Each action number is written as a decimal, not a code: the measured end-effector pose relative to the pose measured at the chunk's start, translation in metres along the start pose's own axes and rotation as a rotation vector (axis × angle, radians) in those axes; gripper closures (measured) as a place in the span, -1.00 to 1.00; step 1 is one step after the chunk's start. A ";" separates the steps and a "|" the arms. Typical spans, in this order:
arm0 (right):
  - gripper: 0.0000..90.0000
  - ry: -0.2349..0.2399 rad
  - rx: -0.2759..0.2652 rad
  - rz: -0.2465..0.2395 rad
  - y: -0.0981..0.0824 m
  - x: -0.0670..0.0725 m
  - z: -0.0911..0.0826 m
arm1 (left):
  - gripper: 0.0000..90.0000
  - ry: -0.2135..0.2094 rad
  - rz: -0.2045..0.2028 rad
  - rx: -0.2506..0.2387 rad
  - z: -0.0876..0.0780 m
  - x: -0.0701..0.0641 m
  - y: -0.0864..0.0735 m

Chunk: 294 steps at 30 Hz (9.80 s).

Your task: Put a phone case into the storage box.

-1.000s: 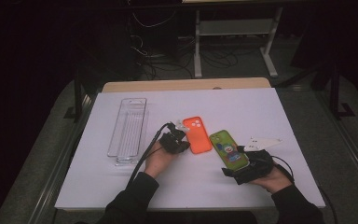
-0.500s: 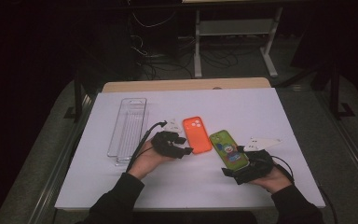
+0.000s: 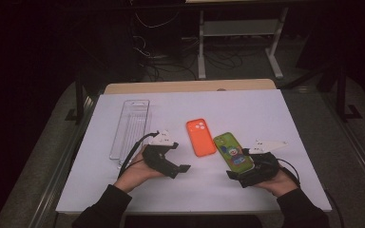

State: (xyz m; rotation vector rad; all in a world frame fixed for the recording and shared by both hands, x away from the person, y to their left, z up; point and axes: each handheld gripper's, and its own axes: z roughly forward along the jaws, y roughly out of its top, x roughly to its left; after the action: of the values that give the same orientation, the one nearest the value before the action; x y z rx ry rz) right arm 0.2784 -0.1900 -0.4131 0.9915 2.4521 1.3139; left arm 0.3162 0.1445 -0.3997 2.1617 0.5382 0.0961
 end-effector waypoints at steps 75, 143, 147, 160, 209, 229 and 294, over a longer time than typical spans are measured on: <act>-1.00 -0.301 0.380 0.214 0.108 -0.014 0.174 | -1.00 0.002 0.076 -0.006 -0.004 -0.001 -0.015; -0.67 -0.220 0.421 0.147 0.123 -0.009 0.150 | -1.00 0.002 0.045 0.000 -0.004 -0.001 -0.018; -0.67 -0.181 0.420 0.087 0.122 -0.012 0.139 | -1.00 0.003 0.054 0.005 -0.004 -0.001 -0.018; -0.67 -0.055 0.381 -0.055 0.118 -0.020 0.103 | -1.00 0.001 0.069 0.020 -0.011 0.004 -0.010; -0.67 0.293 0.397 -0.559 0.133 0.022 0.071 | -1.00 -0.206 0.373 0.187 0.000 0.029 0.055; -0.67 0.322 0.410 -0.586 0.141 0.030 0.076 | -0.75 -0.228 0.416 0.220 0.012 0.025 0.056; -1.00 -0.169 -0.020 0.134 0.033 -0.018 0.029 | -0.65 0.132 -0.062 0.214 -0.007 0.033 0.026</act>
State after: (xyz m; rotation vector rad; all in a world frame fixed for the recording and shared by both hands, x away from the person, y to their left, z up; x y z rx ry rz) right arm 0.3203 -0.1693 -0.4061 1.2272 2.2779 1.2353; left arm 0.3531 0.1500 -0.3786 2.3555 0.7189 0.1540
